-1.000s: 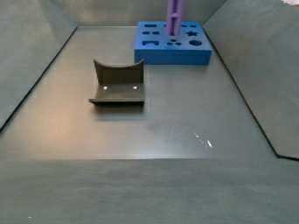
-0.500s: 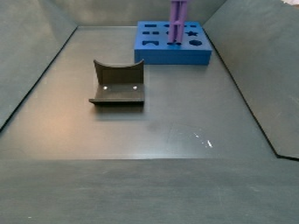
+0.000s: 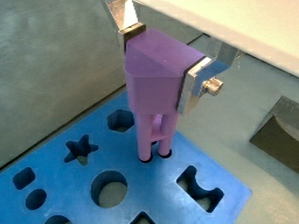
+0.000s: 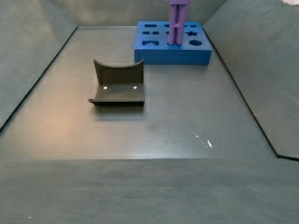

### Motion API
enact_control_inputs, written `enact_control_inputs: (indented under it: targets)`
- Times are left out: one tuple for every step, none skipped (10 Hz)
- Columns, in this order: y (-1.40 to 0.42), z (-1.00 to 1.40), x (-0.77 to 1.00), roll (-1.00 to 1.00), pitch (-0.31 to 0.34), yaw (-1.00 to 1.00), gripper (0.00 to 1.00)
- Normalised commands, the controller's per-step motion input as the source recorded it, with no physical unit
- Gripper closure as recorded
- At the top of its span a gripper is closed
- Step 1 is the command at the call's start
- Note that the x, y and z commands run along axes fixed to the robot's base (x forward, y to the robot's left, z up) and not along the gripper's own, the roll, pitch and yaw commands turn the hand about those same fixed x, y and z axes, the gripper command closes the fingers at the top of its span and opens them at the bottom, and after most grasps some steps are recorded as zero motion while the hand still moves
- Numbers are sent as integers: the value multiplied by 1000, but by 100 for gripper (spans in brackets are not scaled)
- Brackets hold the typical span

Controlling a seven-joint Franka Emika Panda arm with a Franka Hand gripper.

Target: Insert the 3 prong object.

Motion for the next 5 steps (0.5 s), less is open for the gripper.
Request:
enact_control_inputs:
  targets:
    - [0,-326,160,-21,0,-66,100]
    - [0,-317,80,-27,0,-57,100]
    - [0,-309,66,-33,0,-49,100]
    - [0,-300,23,-30,0,-31,100]
    - [0,-326,3,-30,0,-11,100]
